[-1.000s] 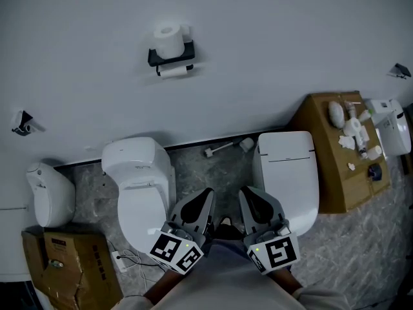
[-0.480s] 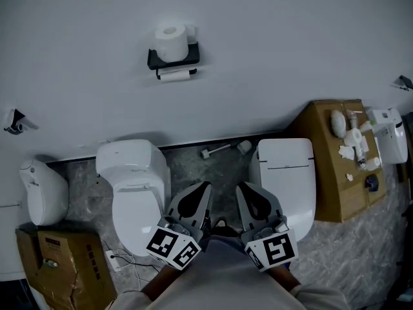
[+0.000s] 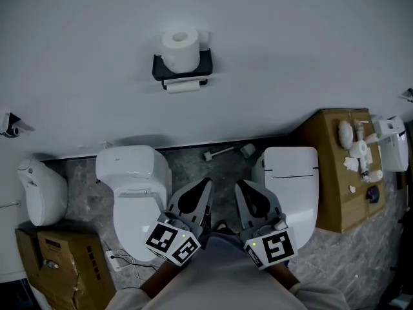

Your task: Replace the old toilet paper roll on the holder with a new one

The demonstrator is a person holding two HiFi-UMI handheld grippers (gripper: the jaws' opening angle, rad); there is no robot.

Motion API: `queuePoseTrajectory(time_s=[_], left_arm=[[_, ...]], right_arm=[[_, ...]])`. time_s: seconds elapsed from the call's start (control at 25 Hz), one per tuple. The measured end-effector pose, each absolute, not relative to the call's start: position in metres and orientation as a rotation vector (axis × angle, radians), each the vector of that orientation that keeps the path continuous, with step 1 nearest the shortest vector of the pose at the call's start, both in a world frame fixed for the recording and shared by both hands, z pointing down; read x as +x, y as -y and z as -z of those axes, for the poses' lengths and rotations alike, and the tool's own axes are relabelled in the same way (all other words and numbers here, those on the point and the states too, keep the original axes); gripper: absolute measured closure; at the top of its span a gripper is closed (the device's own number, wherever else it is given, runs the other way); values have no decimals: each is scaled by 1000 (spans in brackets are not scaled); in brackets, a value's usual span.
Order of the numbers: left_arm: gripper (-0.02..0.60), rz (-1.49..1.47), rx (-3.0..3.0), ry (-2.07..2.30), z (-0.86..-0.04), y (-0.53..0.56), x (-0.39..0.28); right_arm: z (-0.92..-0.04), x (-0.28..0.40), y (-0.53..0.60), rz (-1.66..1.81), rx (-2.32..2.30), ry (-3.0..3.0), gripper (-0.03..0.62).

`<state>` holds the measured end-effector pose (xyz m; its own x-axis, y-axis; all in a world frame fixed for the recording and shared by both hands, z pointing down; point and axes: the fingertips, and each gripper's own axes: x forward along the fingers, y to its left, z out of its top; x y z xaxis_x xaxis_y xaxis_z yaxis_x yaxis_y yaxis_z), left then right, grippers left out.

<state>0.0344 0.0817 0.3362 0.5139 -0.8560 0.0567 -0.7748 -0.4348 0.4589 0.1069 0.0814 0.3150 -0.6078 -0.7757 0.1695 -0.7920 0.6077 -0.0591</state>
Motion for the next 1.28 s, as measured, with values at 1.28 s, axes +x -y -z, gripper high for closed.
queuePoseTrajectory(time_s=[1.28], left_arm=[[575, 680, 2164, 1242, -323, 67, -63]], right_arm=[[-290, 1, 45, -41, 1263, 2770, 580]])
